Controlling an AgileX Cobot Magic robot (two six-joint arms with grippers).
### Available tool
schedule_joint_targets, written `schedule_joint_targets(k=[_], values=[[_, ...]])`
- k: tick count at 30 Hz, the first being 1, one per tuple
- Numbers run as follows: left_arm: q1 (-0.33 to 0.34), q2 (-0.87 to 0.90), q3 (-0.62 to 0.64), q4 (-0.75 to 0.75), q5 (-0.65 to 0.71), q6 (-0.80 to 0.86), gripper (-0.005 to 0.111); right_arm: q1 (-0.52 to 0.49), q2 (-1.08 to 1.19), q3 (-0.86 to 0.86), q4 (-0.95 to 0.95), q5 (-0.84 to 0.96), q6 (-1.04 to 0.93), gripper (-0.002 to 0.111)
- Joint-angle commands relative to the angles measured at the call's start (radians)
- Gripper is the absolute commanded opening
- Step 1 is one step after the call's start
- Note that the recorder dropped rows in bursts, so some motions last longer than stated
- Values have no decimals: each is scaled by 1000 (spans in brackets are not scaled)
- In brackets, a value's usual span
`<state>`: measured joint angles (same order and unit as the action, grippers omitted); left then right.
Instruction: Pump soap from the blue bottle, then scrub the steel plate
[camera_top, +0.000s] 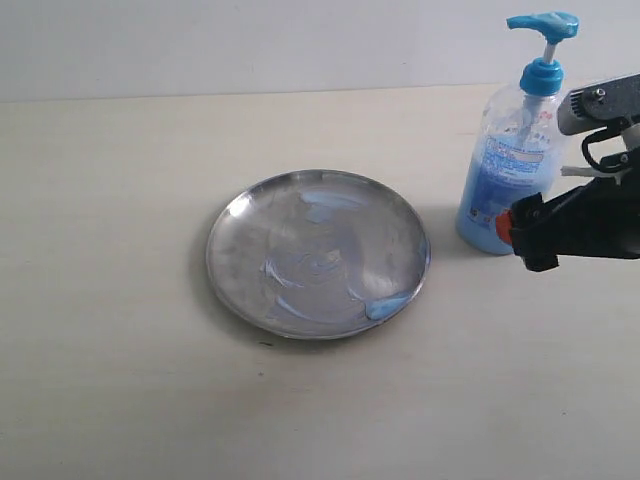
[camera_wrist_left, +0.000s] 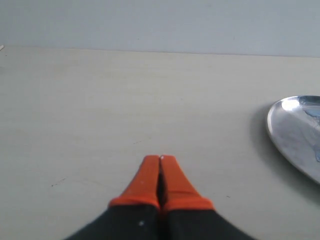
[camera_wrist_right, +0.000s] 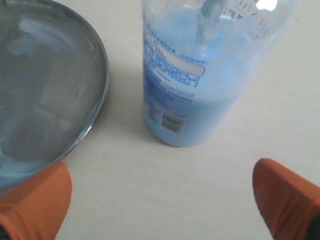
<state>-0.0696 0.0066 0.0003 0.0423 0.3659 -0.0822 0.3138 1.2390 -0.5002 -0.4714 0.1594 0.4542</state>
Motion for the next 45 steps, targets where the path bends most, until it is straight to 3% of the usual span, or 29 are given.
schedule_joint_targets(k=[1,7,17,22,25,31,33,39,45], values=[[-4,-7,0,0,-10,1,0,1,86,16,-243,-92,267,93],[-4,-7,0,0,-10,1,0,-47,212,3,-343,-144,444,93],[-4,-7,0,0,-10,1,0,-160,231,-11,-312,-252,366,93],[-4,-7,0,0,-10,1,0,-166,229,-11,-268,-348,298,93],[-4,-7,0,0,-10,1,0,-166,229,-11,-128,-347,137,93],[-4,-7,0,0,-12,1,0,-166,229,-11,414,-421,-398,93],[-4,-7,0,0,-12,1,0,-162,231,-11,492,-434,-479,93],[-4,-7,0,0,-12,1,0,-162,272,-11,471,-494,-476,93],[-4,-7,0,0,-12,1,0,-162,347,-11,239,-621,-293,93]])
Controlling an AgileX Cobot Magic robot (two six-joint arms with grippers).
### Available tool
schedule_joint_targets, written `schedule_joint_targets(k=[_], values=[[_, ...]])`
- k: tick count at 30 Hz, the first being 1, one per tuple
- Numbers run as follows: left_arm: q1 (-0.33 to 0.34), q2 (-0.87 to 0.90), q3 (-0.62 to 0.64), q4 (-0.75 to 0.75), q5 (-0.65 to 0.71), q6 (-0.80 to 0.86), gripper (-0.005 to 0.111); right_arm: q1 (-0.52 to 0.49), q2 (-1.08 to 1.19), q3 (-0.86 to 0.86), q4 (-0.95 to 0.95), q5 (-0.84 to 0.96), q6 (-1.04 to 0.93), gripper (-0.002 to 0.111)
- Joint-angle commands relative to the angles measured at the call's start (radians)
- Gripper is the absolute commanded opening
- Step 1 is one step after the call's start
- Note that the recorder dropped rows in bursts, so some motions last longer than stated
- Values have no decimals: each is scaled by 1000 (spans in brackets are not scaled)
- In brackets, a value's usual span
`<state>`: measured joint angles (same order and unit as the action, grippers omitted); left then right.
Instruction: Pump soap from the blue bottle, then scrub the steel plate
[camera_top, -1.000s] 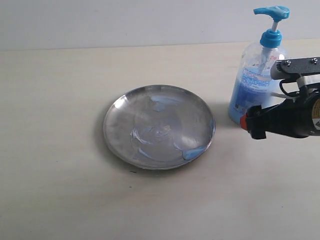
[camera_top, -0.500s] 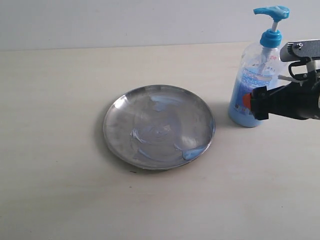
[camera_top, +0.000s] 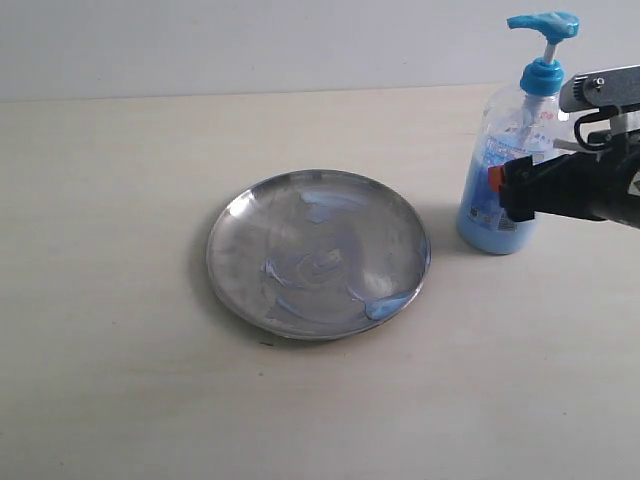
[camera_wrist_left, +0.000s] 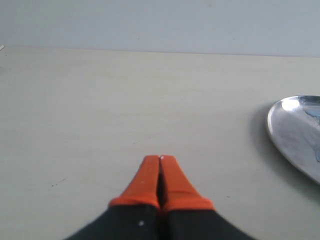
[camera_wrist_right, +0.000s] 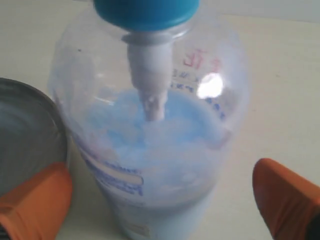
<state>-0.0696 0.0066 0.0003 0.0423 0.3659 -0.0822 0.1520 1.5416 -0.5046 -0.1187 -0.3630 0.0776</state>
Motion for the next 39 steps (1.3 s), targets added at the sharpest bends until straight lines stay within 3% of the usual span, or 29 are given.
schedule_joint_targets(k=[1,9,16,18,19,20,23,25,39], values=[[-4,-7,0,0,-12,1,0,-1,62,-6,-111,-123,79,93],[-4,-7,0,0,-12,1,0,-1,229,-9,29,-374,-33,93],[-4,-7,0,0,-12,1,0,-1,339,-81,33,-439,-27,92],[-4,-7,0,0,-12,1,0,-1,355,-88,33,-444,-25,79],[-4,-7,0,0,-12,1,0,-1,359,-89,33,-447,-22,68],[-4,-7,0,0,-12,1,0,-1,359,-91,29,-447,-20,48],[-4,-7,0,0,-12,1,0,-1,352,-91,-4,-447,5,15],[-4,-7,0,0,-12,1,0,-1,344,-91,-37,-443,5,0],[-4,-7,0,0,-12,1,0,-1,159,-91,-203,-286,21,0]])
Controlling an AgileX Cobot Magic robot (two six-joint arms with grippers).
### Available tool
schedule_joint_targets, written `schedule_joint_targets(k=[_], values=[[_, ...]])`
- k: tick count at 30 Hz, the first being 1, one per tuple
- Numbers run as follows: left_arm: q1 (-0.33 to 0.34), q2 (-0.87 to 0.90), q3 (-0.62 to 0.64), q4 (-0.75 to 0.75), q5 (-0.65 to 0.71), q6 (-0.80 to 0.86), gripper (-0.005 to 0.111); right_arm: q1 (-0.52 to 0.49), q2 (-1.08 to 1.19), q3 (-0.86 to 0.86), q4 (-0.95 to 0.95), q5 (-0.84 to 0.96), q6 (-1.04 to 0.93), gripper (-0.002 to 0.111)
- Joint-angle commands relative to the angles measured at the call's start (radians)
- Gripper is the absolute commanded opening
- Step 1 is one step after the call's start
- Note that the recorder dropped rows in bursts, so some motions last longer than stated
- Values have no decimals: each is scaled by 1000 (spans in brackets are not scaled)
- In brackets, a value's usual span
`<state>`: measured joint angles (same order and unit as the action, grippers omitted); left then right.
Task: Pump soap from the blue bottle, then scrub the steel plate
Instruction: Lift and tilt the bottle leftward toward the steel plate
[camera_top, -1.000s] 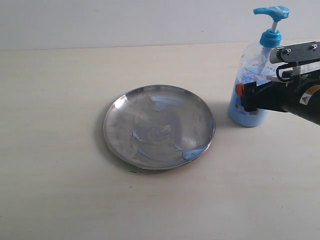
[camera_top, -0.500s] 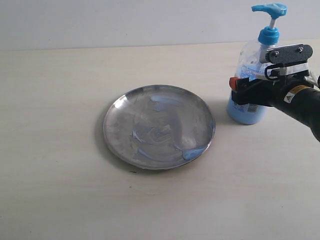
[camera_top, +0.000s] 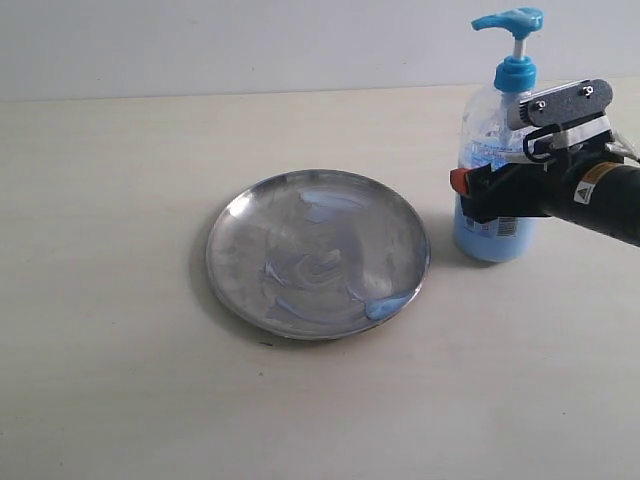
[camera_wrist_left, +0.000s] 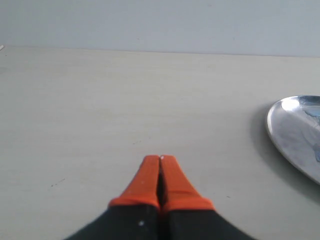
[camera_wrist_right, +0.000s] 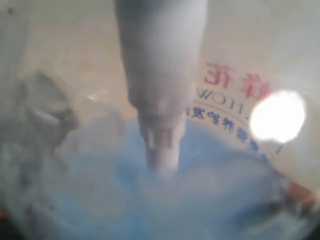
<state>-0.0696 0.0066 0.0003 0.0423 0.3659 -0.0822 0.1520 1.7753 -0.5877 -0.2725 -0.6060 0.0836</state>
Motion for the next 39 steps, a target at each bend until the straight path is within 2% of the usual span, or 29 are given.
schedule_joint_targets(k=[1,7,12,39], values=[[-4,-7,0,0,-12,1,0,-1,-83,-8,-63,-33,17,0],[-4,-7,0,0,-12,1,0,71,-115,-8,-76,-8,-10,0],[-4,-7,0,0,-12,1,0,113,-115,-8,-15,24,-76,0],[-4,-7,0,0,-12,1,0,115,-8,-47,4,-58,-184,0]])
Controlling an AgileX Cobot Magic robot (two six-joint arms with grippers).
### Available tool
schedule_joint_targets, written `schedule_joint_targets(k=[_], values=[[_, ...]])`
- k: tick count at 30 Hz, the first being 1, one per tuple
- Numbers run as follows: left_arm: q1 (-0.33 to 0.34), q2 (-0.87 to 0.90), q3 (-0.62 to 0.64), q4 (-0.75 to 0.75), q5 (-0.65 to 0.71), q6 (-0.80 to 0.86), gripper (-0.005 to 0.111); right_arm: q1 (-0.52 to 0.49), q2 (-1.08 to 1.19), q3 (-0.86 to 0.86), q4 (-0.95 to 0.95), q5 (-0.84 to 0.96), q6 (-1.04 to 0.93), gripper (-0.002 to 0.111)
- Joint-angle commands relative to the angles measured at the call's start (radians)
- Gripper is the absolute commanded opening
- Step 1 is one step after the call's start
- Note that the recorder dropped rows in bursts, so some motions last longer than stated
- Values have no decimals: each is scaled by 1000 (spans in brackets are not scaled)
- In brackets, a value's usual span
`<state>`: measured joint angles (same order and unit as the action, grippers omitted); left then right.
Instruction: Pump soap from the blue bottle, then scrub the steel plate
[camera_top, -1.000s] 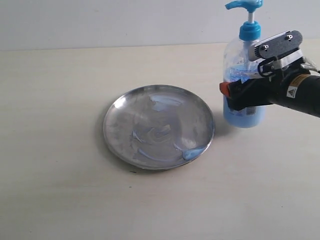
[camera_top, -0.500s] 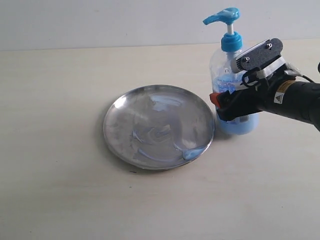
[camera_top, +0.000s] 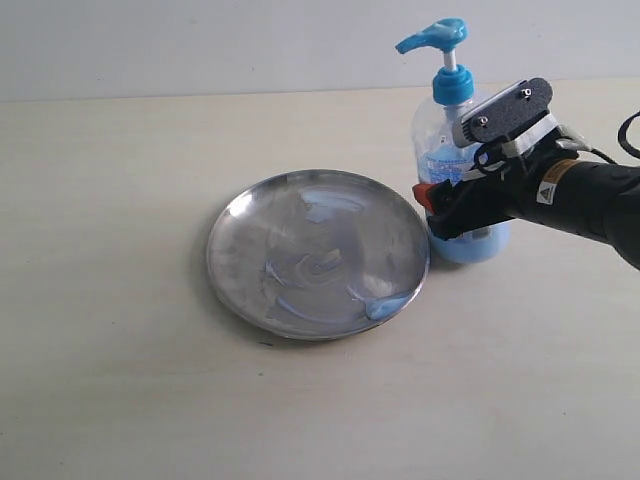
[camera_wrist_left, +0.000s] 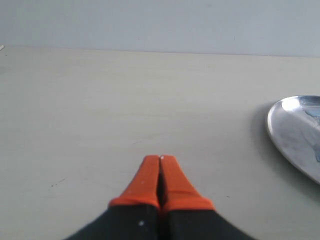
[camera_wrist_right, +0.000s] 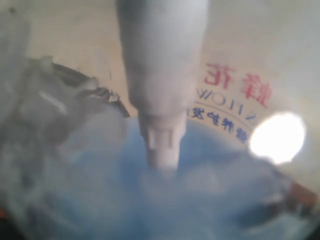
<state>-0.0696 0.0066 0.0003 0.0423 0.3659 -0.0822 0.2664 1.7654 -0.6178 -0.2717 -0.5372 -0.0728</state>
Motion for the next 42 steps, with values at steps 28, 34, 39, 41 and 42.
schedule_joint_targets(k=[28,34,39,41,42], values=[[-4,5,-37,0,5,1,0,1,15,-17,8,-158,-18,0],[-19,101,-127,0,5,1,0,1,15,-17,8,-158,-13,0],[-72,182,-207,0,5,1,0,1,15,-17,10,-158,-12,0],[-90,213,-239,0,5,1,0,1,15,-17,10,-158,-12,0],[-99,230,-257,0,5,1,0,1,15,-17,10,-158,-12,0]])
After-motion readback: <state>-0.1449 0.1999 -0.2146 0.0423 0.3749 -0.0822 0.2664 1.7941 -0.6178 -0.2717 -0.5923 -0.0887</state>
